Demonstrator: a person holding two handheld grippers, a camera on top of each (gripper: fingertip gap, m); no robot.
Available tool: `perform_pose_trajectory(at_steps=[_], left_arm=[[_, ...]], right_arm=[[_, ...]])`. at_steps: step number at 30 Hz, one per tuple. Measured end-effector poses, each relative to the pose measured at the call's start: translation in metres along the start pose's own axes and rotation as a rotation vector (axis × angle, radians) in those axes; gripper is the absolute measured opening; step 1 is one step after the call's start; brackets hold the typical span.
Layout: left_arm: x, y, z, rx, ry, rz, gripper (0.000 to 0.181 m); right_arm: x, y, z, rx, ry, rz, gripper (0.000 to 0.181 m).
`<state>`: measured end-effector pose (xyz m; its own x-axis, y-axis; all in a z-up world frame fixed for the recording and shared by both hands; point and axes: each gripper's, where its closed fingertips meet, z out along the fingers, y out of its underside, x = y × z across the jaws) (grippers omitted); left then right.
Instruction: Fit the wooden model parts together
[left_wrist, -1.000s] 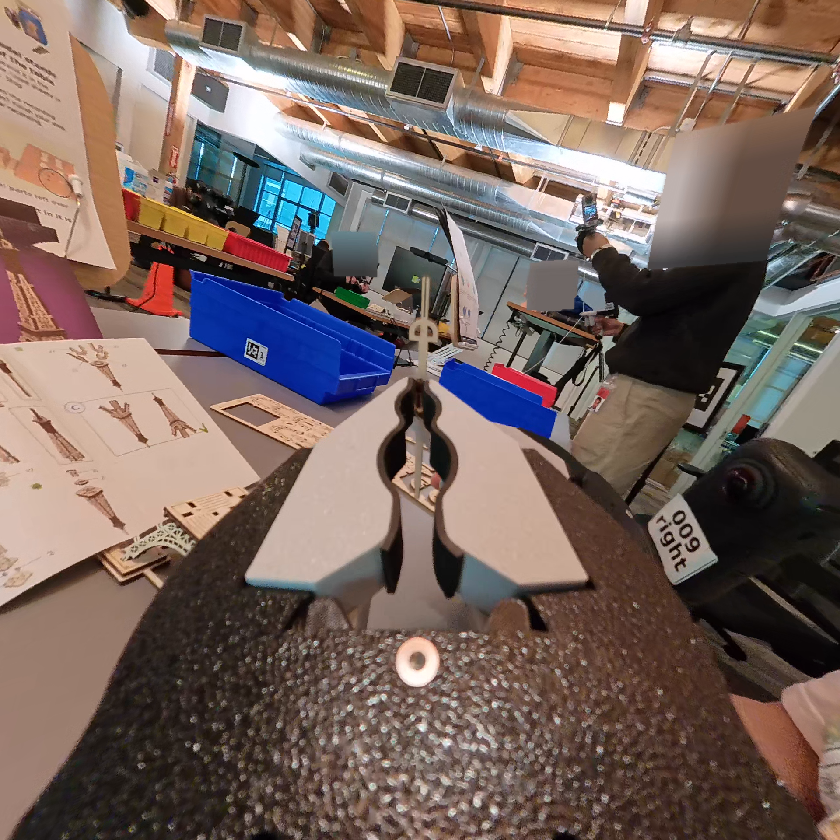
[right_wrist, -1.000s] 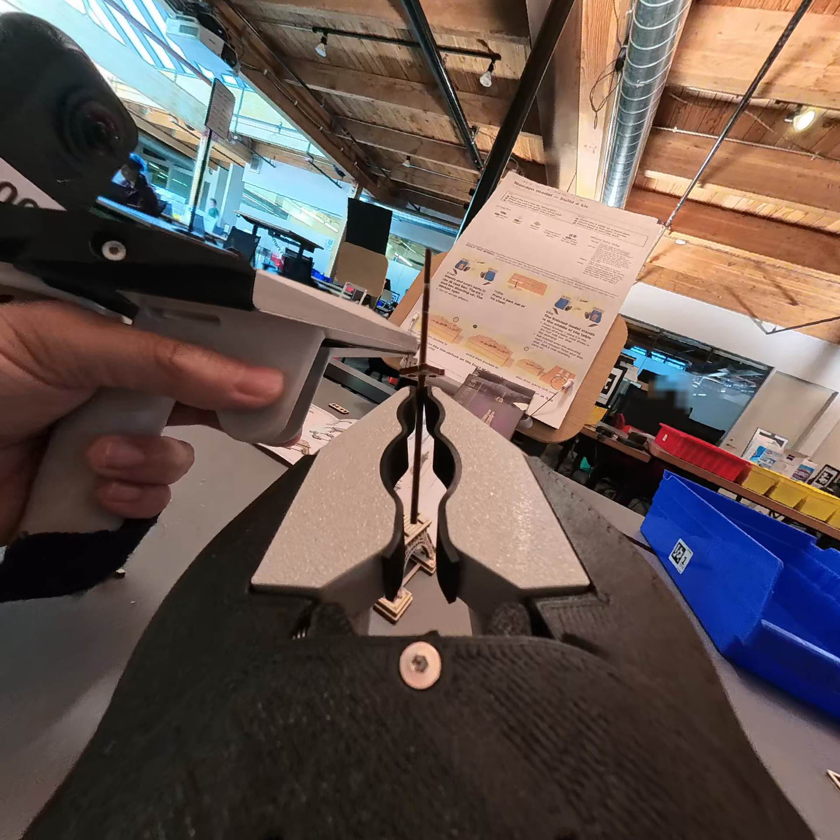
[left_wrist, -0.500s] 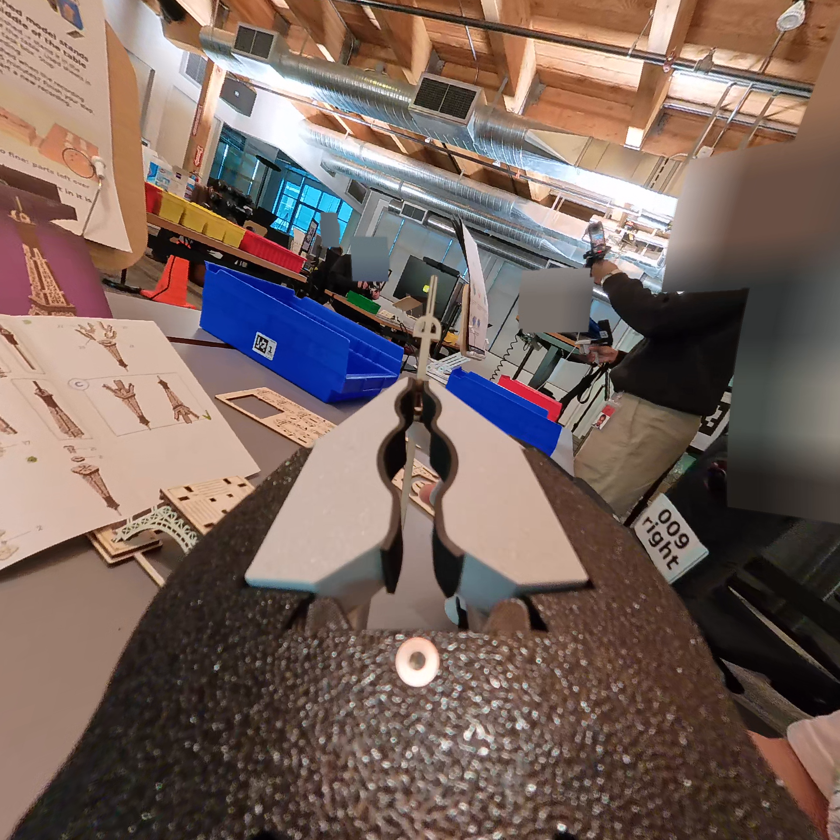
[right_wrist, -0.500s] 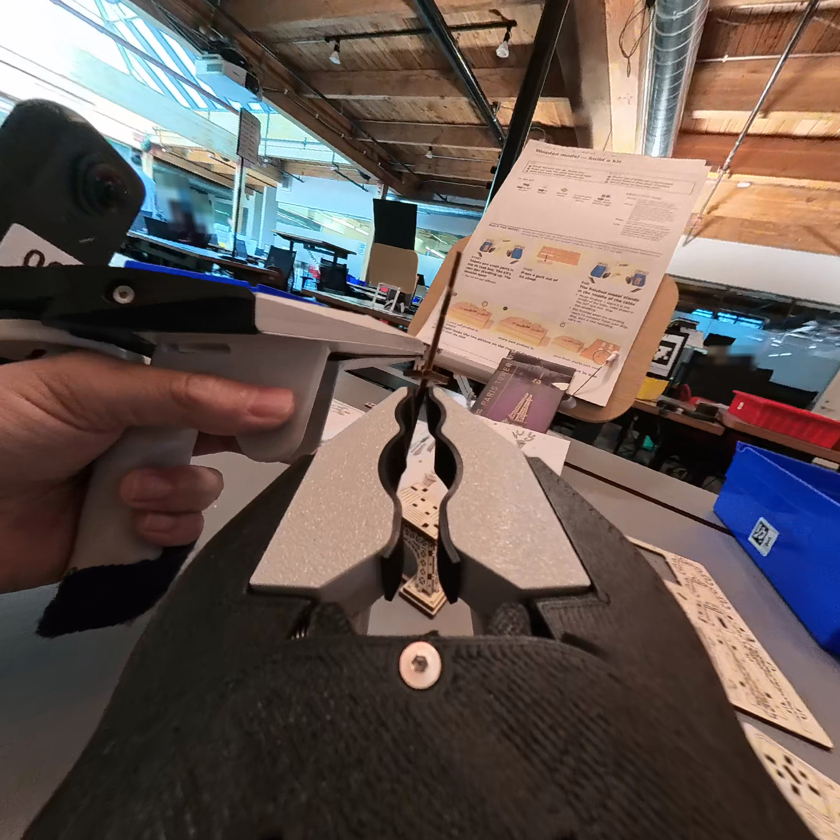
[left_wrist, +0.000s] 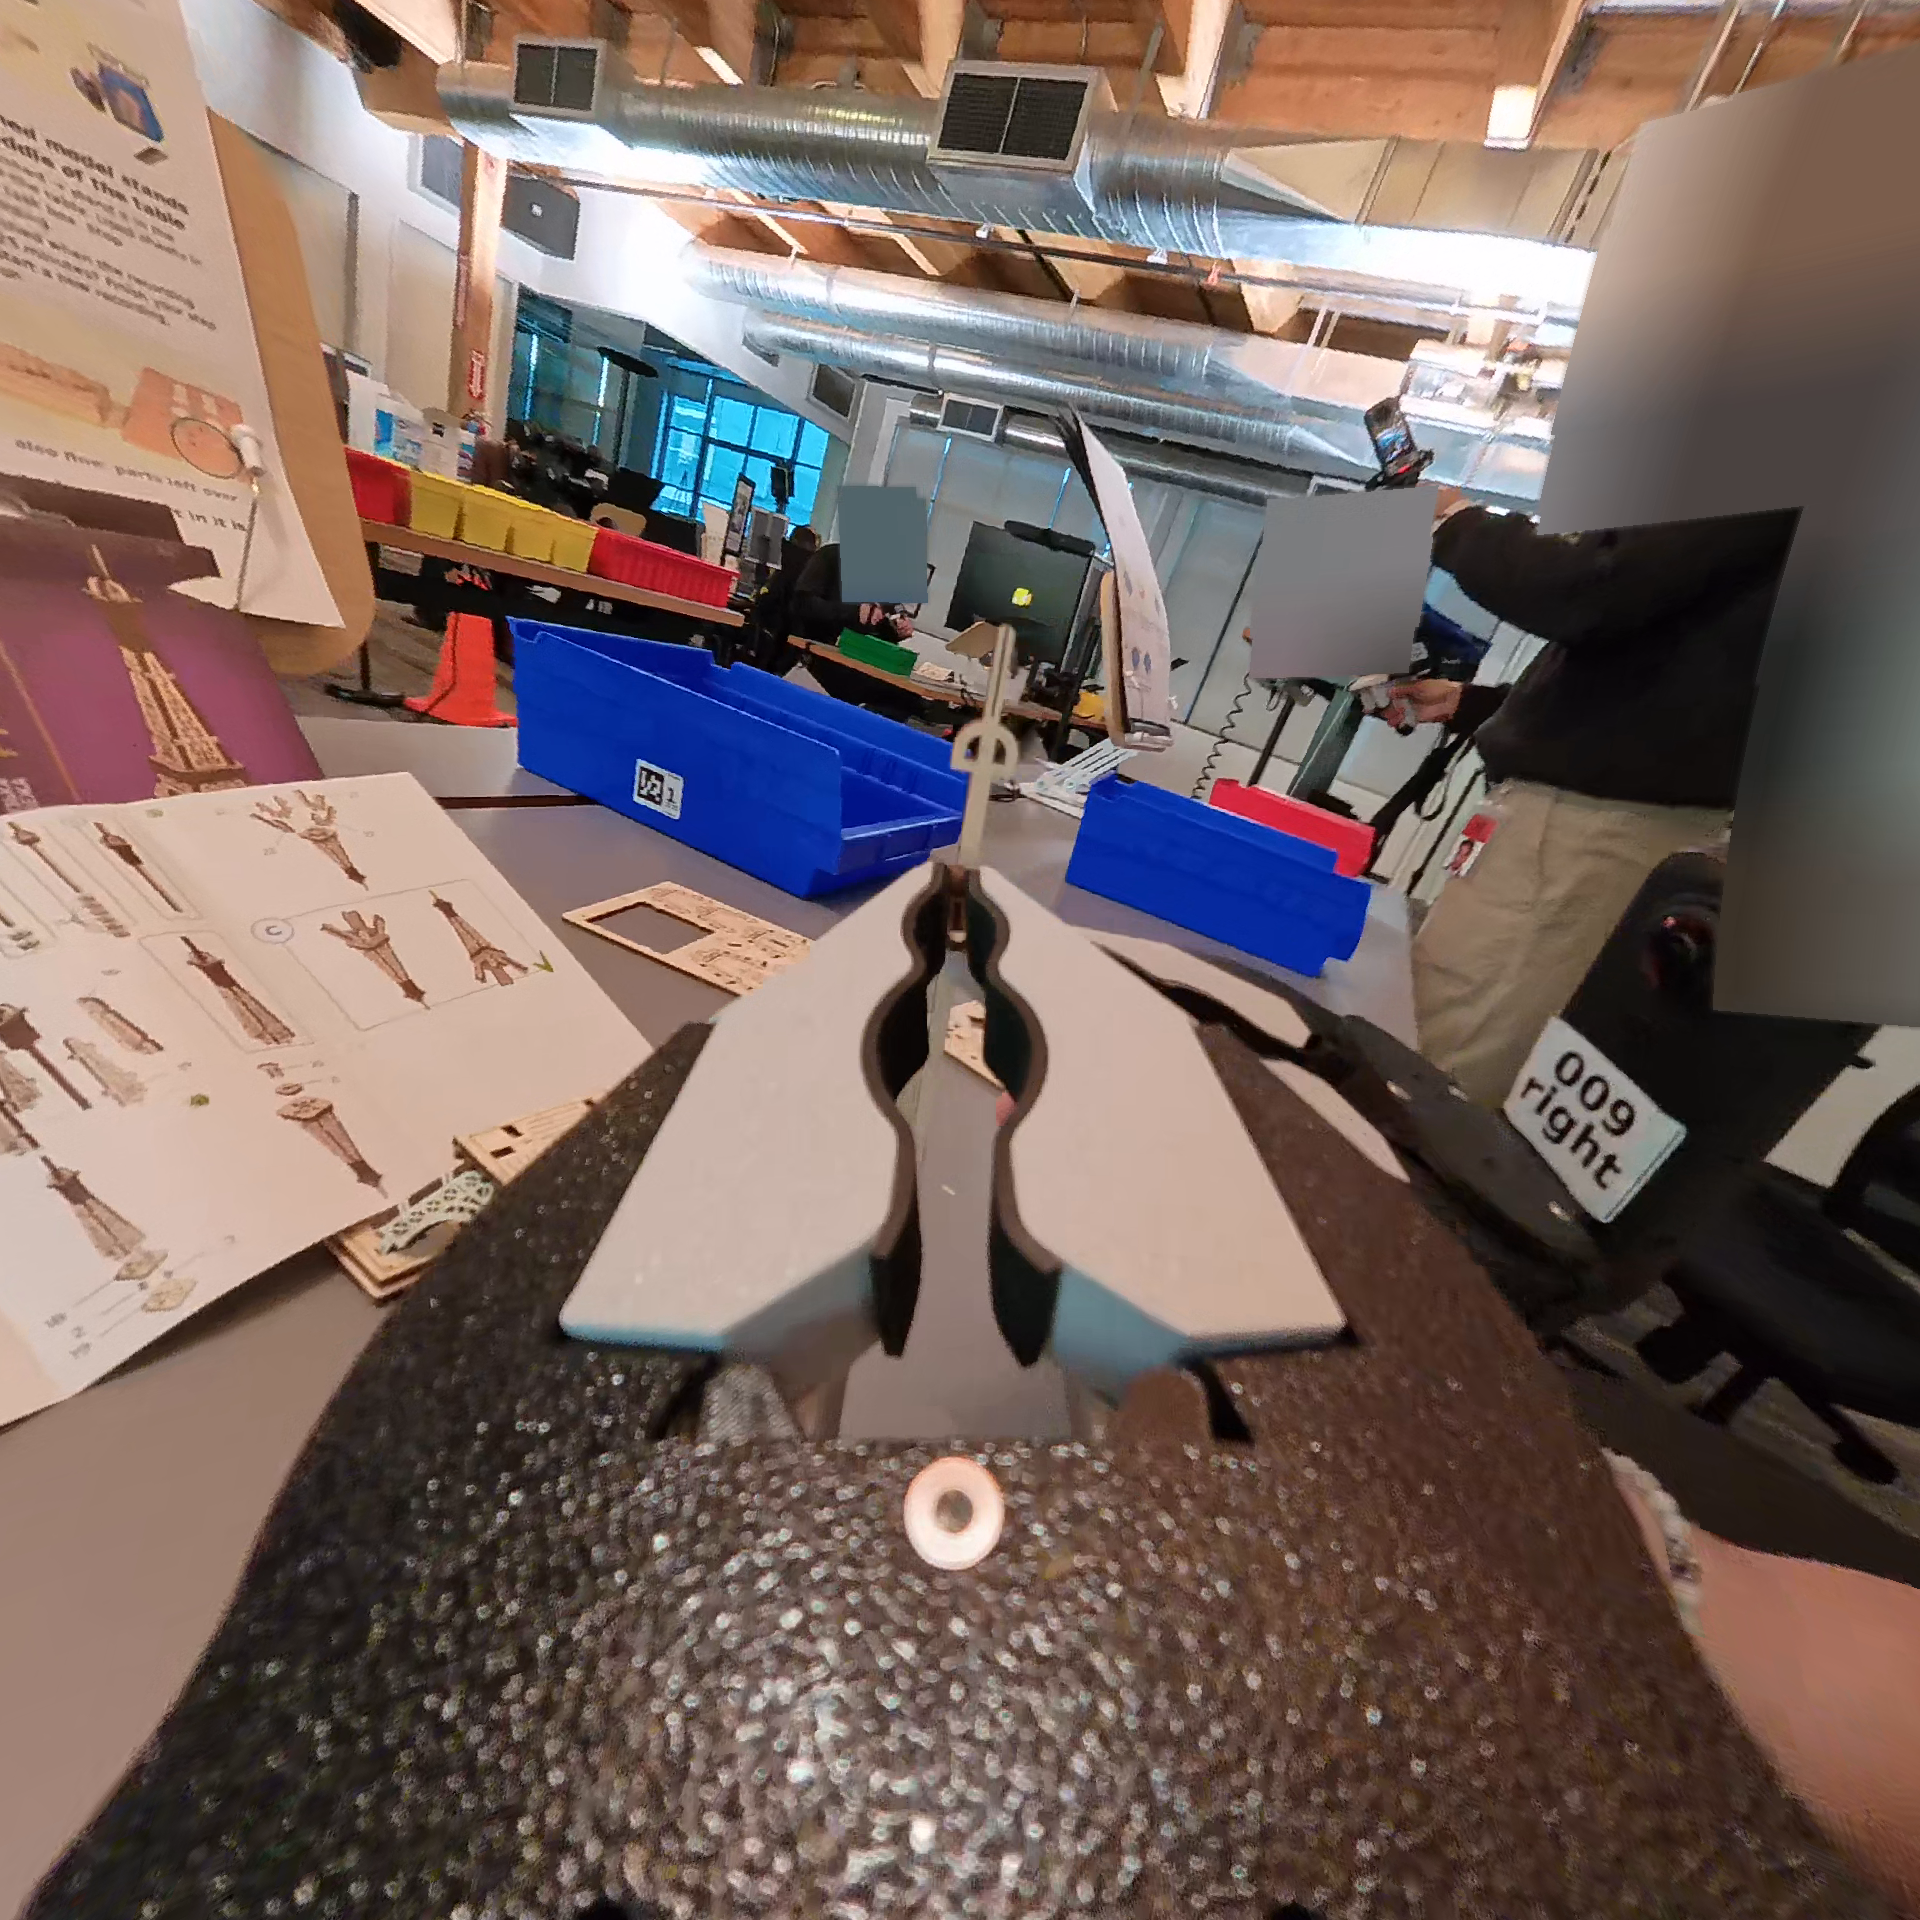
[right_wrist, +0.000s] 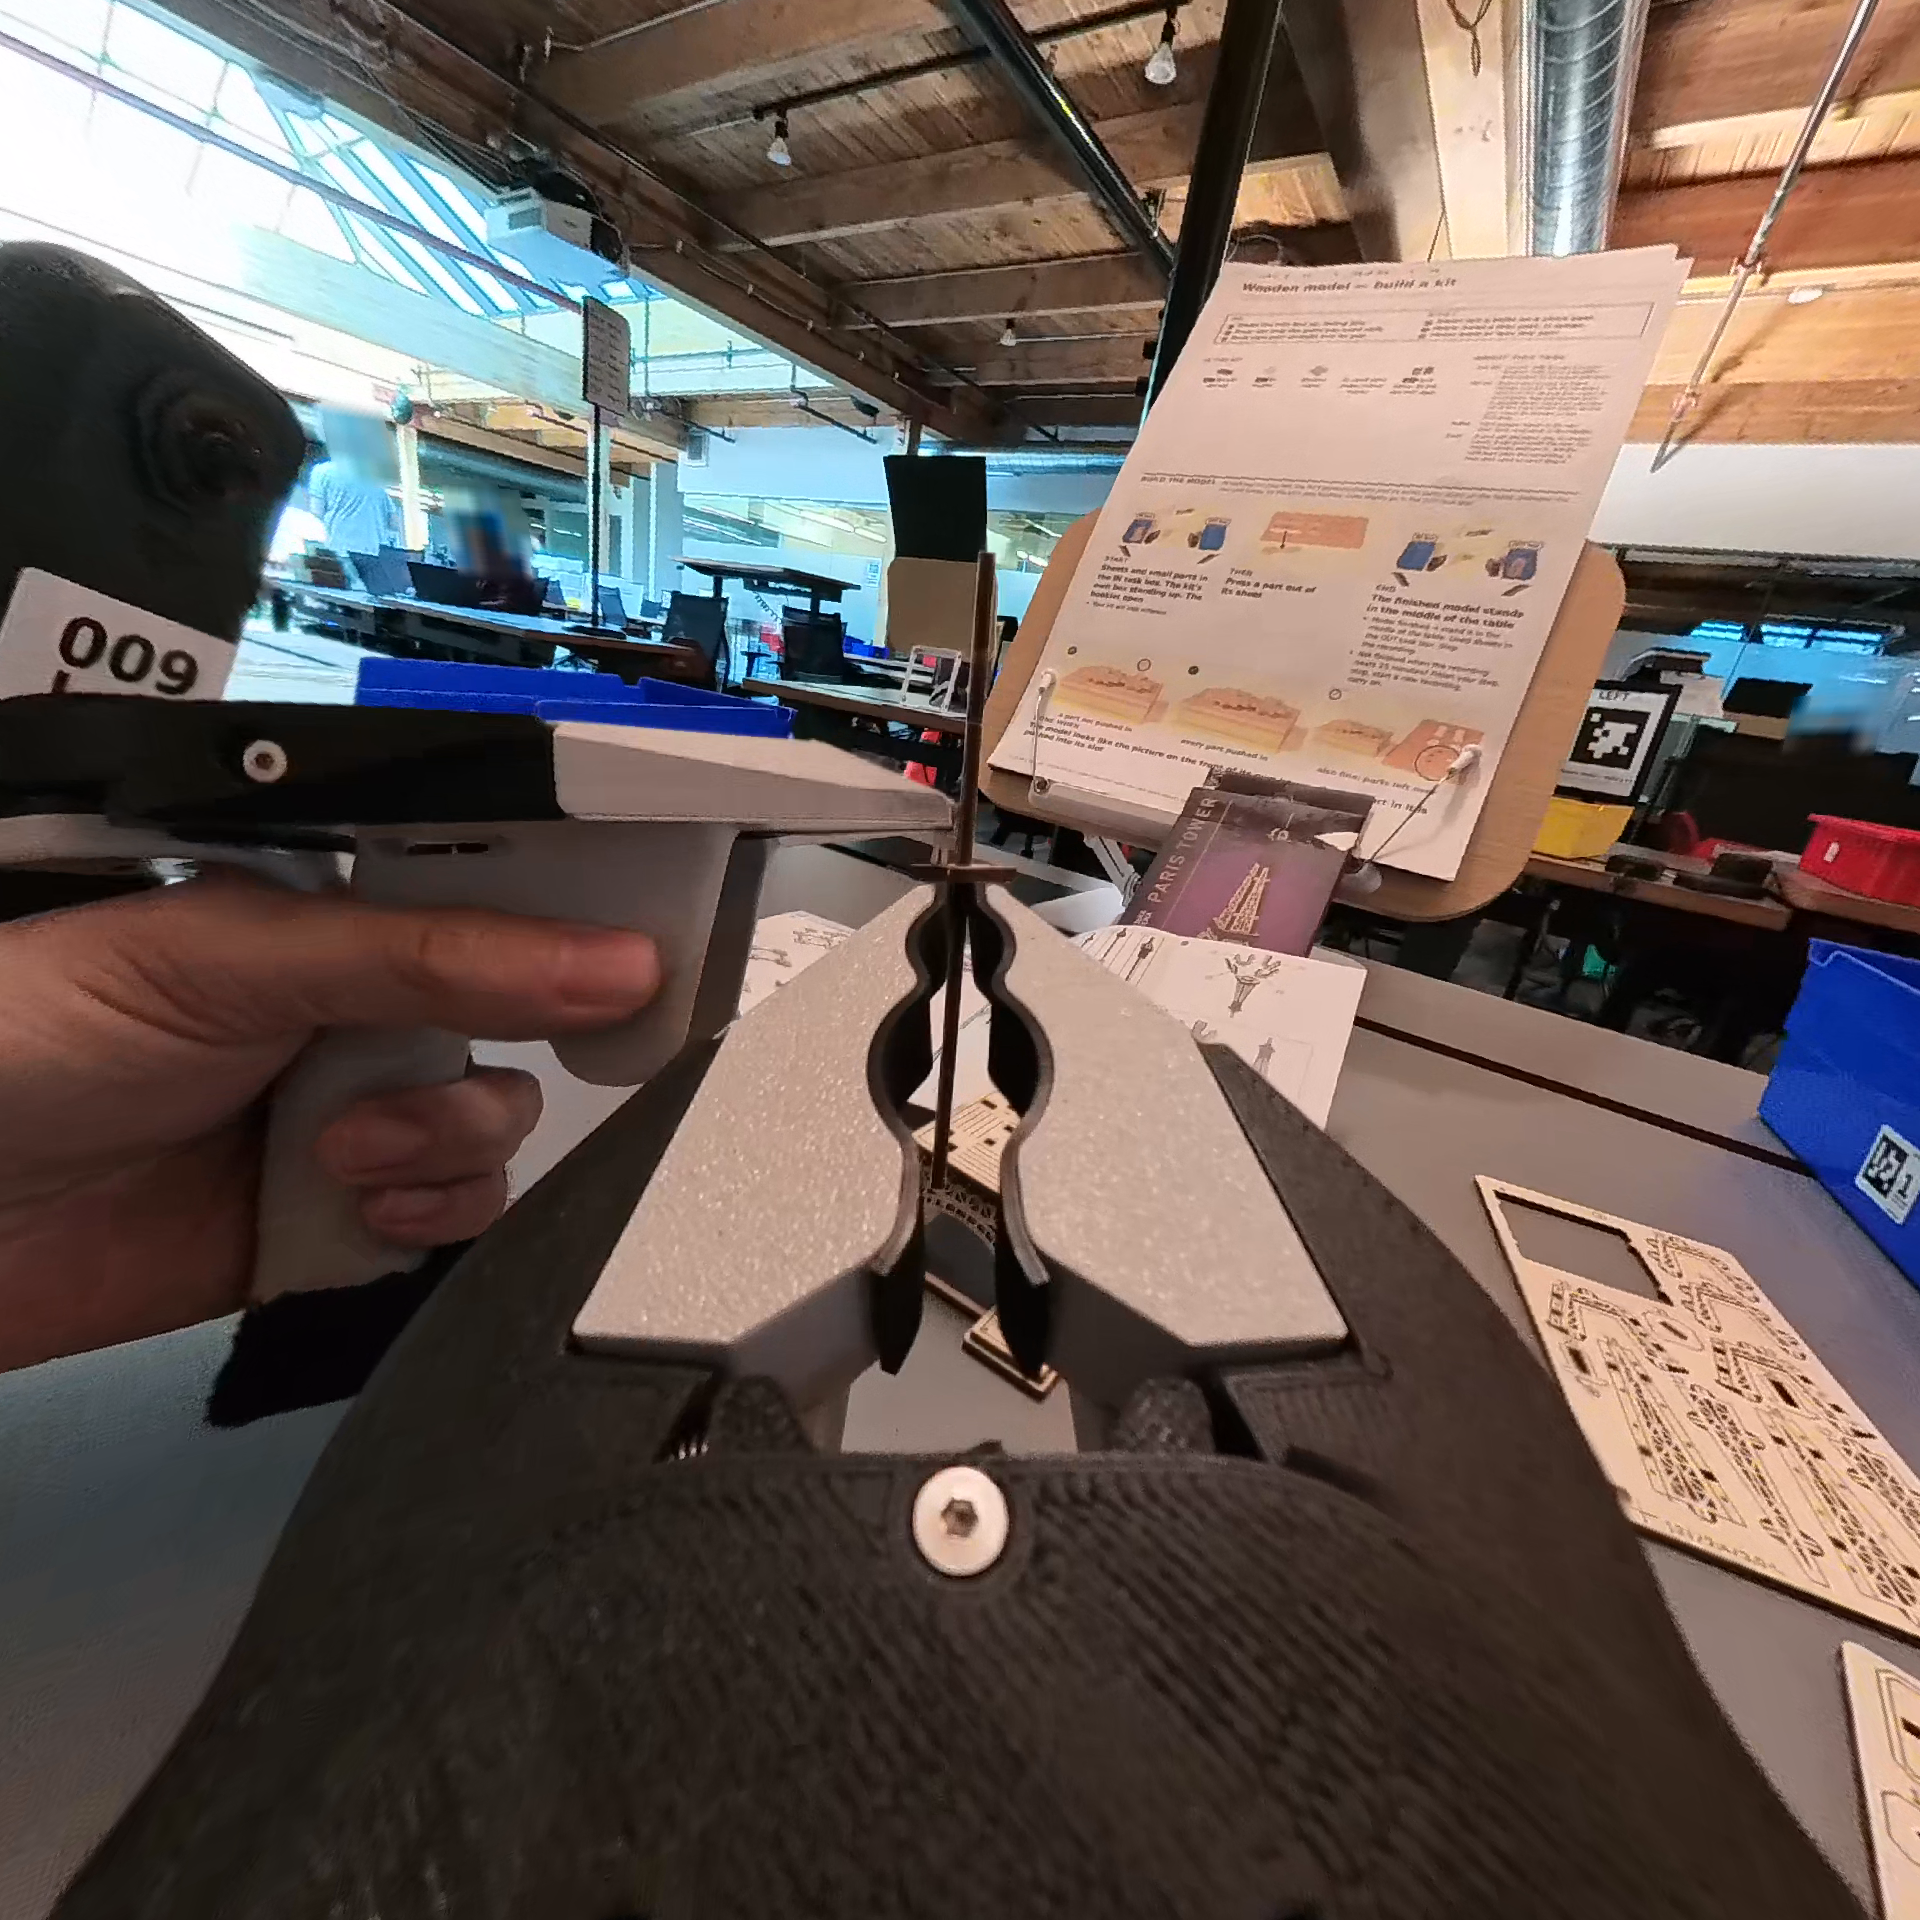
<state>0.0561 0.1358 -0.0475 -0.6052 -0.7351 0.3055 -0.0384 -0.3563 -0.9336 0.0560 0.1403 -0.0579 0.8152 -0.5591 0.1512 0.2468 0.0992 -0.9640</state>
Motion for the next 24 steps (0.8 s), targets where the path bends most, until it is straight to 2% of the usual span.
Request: perform_pose_trajectory(at_steps=[8,15,24], left_arm=[[-0.001,0.005,0.0,-0.053,-0.029,0.144,0.0],[-0.003,0.008,0.003,-0.049,-0.025,0.068,0.0],[-0.004,0.012,0.006,-0.071,-0.063,0.1,0.001]], right_arm=[[0.0,0.005,0.0,-0.039,-0.02,0.027,0.0],[0.003,0.008,-0.001,-0.06,0.0,0.028,0.0],[0.006,0.012,-0.001,-0.084,0.008,0.047,0.0]])
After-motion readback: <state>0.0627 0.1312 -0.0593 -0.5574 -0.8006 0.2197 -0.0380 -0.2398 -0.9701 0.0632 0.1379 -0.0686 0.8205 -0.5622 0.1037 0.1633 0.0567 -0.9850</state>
